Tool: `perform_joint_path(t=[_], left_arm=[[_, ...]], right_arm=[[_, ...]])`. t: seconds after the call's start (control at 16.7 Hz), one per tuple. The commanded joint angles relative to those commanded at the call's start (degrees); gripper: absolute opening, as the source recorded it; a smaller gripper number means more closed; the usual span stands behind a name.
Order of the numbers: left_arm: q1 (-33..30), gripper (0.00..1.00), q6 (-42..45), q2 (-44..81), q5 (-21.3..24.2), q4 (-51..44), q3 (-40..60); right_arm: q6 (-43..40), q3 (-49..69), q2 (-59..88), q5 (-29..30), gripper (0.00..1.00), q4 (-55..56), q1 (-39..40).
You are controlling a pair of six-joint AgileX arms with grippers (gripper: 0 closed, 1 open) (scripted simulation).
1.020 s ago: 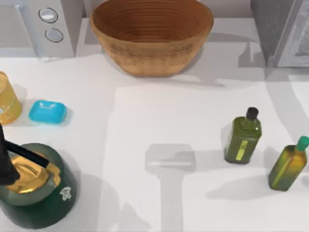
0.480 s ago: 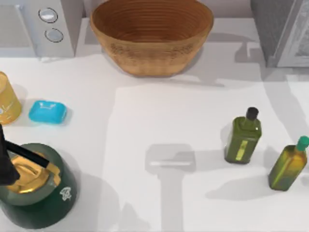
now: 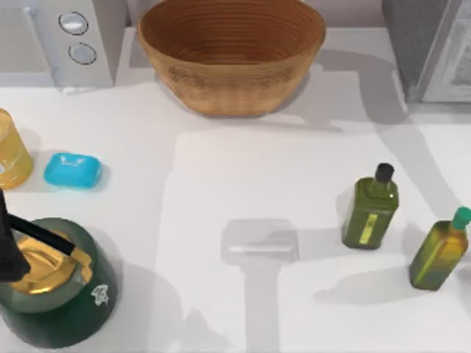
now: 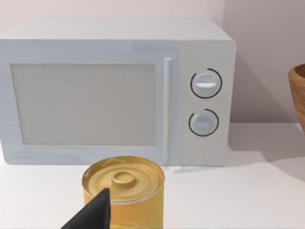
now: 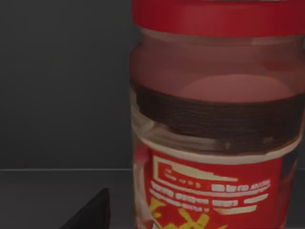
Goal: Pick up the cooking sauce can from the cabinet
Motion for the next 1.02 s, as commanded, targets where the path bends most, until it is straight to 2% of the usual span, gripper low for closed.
perform_joint_path(t=[0.42,1.02], left_arm=[[0.0,1.0,0.0,0.0,0.0,0.0,0.0],[0.0,1.0,0.0,0.0,0.0,0.0,0.0]], right_arm=[[0.0,1.7,1.8,0.4,1.0,0.0,0.3],[0.0,18.4,15.5,-2.3,1.0,-2.8,-2.6]])
